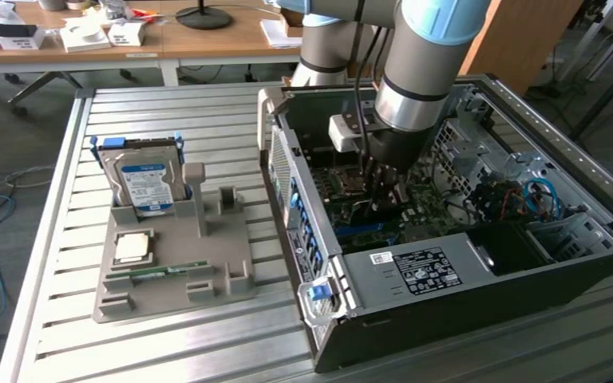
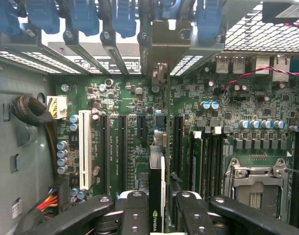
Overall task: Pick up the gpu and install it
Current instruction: 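Insert the gpu into the slot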
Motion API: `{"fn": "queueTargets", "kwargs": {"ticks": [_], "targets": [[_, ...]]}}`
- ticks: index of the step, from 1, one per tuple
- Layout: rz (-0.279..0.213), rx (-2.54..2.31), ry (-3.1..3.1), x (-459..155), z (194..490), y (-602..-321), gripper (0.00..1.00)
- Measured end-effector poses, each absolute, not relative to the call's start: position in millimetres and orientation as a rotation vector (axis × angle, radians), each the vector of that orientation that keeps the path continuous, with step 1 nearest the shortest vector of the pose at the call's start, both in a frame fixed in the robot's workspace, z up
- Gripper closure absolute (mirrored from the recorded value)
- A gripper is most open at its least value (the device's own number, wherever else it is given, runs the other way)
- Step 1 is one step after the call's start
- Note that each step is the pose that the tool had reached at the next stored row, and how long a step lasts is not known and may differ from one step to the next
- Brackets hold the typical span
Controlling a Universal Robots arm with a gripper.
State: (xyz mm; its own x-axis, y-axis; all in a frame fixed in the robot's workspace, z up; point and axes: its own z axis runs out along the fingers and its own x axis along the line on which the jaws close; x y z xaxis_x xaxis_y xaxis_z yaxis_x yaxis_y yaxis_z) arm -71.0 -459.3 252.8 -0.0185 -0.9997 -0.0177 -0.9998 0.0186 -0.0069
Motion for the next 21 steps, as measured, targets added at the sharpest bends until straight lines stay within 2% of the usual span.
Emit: {"fn": "queueTargets", "kwargs": {"ticks": [21], "targets": [[0.012,-2.181,2.236,-72.3,251.1,-459.4,0.74]]}}
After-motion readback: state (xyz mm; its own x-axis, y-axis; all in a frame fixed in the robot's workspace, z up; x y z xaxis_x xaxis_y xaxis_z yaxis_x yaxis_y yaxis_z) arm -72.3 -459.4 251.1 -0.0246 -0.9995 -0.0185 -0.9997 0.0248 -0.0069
